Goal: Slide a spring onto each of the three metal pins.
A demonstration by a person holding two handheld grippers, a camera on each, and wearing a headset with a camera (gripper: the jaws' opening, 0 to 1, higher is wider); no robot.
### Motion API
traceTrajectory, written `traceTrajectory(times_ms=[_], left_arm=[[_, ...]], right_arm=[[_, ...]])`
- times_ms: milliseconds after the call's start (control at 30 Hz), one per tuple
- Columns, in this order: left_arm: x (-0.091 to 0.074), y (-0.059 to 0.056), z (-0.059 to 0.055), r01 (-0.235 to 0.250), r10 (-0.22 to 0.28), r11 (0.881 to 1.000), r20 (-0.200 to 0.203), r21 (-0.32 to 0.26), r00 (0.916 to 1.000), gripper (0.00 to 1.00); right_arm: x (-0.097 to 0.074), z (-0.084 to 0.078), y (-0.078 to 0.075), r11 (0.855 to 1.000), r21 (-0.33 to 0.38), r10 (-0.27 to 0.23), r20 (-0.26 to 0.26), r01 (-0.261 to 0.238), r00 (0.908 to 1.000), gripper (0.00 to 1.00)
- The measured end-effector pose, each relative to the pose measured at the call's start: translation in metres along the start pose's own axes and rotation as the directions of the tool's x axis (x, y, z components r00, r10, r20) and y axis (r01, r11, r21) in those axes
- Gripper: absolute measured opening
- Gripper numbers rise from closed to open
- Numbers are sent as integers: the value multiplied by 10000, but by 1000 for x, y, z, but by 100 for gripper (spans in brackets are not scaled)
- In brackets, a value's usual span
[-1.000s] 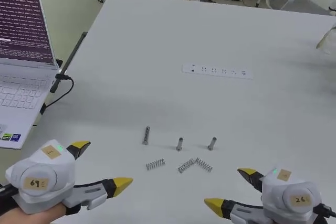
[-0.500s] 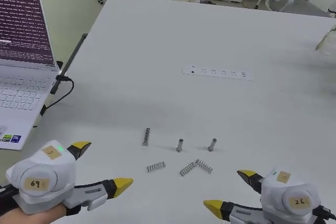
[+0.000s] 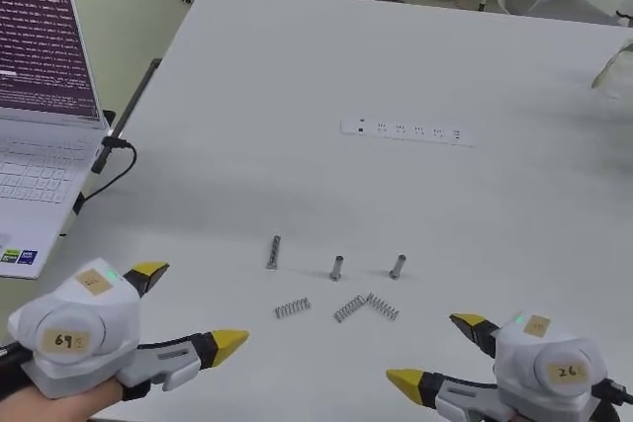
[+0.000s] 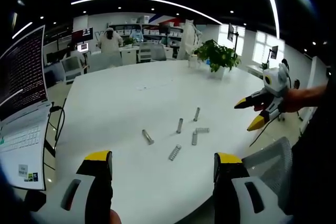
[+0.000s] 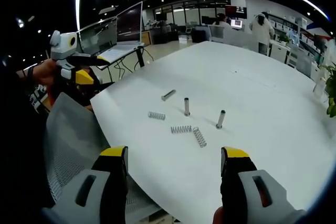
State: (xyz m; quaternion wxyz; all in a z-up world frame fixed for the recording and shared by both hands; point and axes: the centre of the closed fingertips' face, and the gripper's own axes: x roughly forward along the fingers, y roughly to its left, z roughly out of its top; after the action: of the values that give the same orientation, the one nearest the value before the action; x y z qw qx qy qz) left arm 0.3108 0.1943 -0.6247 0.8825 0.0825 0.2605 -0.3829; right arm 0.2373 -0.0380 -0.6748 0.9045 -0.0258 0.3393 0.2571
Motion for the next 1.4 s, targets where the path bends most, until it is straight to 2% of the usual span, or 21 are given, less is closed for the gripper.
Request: traceTrajectory(times_ms=[467,933,1400], left_arm=[[-1,2,0,-76,76,10000,-40,7,10000,76],[2,2,1,-74,74,10000,-14,-28,10000,75],[12,-2,5,241,-236,9994,-220,235,9995,75]], right_arm=[[-2,-5,0,9999,160,-12,8,11,10000,71],[-2,-1,-2,9999,121,-20,59,19,10000,71],[-2,1,-1,9998,211,-56,210,52,9998,70]])
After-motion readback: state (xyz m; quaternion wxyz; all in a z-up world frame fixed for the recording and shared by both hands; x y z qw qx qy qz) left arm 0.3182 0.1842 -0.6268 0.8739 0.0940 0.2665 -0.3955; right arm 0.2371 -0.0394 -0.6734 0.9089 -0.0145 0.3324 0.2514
